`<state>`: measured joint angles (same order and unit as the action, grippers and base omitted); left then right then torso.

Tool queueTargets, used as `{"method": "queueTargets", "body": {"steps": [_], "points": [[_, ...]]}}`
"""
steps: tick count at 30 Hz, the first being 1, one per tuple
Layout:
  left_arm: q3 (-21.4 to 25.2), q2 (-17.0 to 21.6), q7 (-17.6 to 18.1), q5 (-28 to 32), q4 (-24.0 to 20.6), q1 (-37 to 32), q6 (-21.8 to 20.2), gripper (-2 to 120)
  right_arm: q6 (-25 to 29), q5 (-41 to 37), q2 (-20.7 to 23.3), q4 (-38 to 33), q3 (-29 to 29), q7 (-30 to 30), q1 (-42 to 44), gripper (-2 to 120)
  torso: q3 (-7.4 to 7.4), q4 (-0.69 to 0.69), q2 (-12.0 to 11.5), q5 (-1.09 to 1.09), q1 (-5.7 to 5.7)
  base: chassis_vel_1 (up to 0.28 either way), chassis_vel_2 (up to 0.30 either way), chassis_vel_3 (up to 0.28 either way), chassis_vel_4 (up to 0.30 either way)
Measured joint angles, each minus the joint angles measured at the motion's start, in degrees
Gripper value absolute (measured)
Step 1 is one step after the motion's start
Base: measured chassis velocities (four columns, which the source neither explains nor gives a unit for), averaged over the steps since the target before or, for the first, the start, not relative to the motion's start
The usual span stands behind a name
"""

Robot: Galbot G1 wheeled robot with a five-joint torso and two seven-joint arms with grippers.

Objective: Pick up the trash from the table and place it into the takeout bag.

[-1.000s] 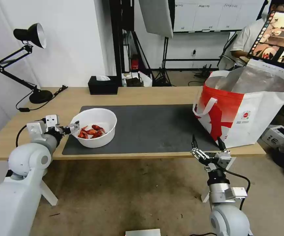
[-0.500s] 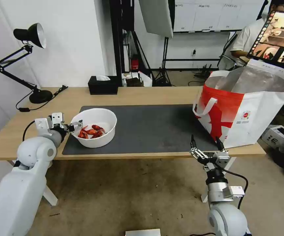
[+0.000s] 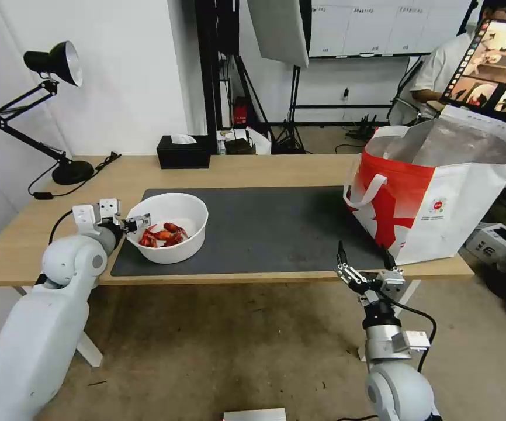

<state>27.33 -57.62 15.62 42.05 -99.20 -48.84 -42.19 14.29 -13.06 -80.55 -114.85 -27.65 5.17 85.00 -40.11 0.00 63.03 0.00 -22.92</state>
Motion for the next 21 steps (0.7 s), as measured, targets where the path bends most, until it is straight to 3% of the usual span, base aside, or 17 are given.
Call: {"method": "queueTargets", "body": {"steps": [2, 10, 13, 21], "points": [[0.0, 0.0, 0.0, 0.0, 0.3, 0.0, 0.0, 99, 0.0, 0.0, 0.0, 0.2, 0.0, 0.0, -0.3, 100, 0.0, 0.0, 0.0, 0.0, 0.0, 0.0, 0.0, 0.0, 0.0], [-0.2, -0.3, 0.0, -0.1, 1.6, 0.2, 0.1, 73, 0.0, 0.0, 0.0, 1.3, 0.2, 0.8, -1.5, 100, 0.0, 0.01, 0.0, -0.01, 0.0, 0.0, 0.0, 0.0, 0.0], [-0.3, -0.5, 0.0, -0.2, 1.6, 0.4, 0.1, 57, 0.0, 0.1, 0.0, 1.8, 0.3, 1.2, -2.1, 100, 0.0, 0.0, 0.0, 0.0, 0.0, 0.0, 0.0, 0.0, 0.0], [-0.2, -0.4, 0.0, -0.2, 1.7, 0.5, 0.1, 35, 0.0, 0.1, 0.0, 2.4, 0.7, 1.5, -2.9, 100, 0.0, 0.0, 0.0, 0.0, 0.0, 0.0, 0.0, 0.0, 0.0]]}}
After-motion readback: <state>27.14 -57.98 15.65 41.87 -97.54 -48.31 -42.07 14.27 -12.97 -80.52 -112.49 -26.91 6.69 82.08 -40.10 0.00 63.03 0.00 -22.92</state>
